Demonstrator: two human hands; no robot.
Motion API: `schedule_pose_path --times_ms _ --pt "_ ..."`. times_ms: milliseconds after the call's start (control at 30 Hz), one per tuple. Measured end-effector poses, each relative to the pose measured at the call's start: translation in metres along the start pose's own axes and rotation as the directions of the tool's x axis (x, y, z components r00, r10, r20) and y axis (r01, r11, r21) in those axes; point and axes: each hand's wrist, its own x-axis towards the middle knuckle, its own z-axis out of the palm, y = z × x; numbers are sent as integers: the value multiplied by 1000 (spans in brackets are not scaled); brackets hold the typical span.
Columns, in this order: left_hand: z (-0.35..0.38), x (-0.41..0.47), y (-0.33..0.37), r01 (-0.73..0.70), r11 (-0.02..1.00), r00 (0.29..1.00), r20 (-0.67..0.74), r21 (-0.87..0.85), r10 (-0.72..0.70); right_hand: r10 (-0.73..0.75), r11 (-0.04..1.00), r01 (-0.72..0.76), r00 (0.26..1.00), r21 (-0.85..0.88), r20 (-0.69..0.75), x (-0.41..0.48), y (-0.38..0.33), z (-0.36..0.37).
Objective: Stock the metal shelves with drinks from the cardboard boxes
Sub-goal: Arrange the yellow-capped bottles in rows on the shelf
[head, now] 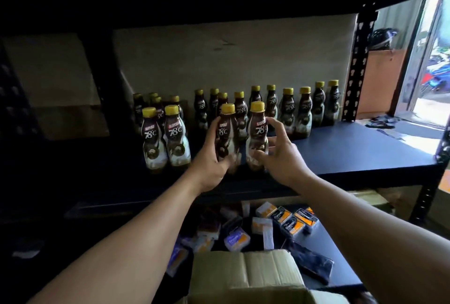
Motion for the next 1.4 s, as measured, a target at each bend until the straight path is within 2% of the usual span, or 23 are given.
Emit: schedule_pose_path --times_ms 267,467,600,700,867,1167,1400 --pt "-2 30 -25 14 998 999 33 55 -16 -23 998 26 999 -59 48 31 16 17" --pt "3 36 -35 22 997 1000 1 69 -22 -50 997 53 996 -55 68 34 22 23" --pt "2 37 -42 64 997 991 -121 54 -57 -21 997 28 996 -73 90 30 22 22" --pt "2 38 -45 70 995 985 -161 69 -58 5 997 1 997 -81 73 32 23 21" --pt "3 38 -48 39 999 990 -138 23 -35 6 999 -4 997 -32 75 31 22 20" --pt "4 37 -46 35 999 992 -123 7 -33 13 999 -10 997 -41 78 31 24 20" --pt "3 36 -45 49 998 986 -164 31 -43 42 999 -42 997 6 63 31 23 20"
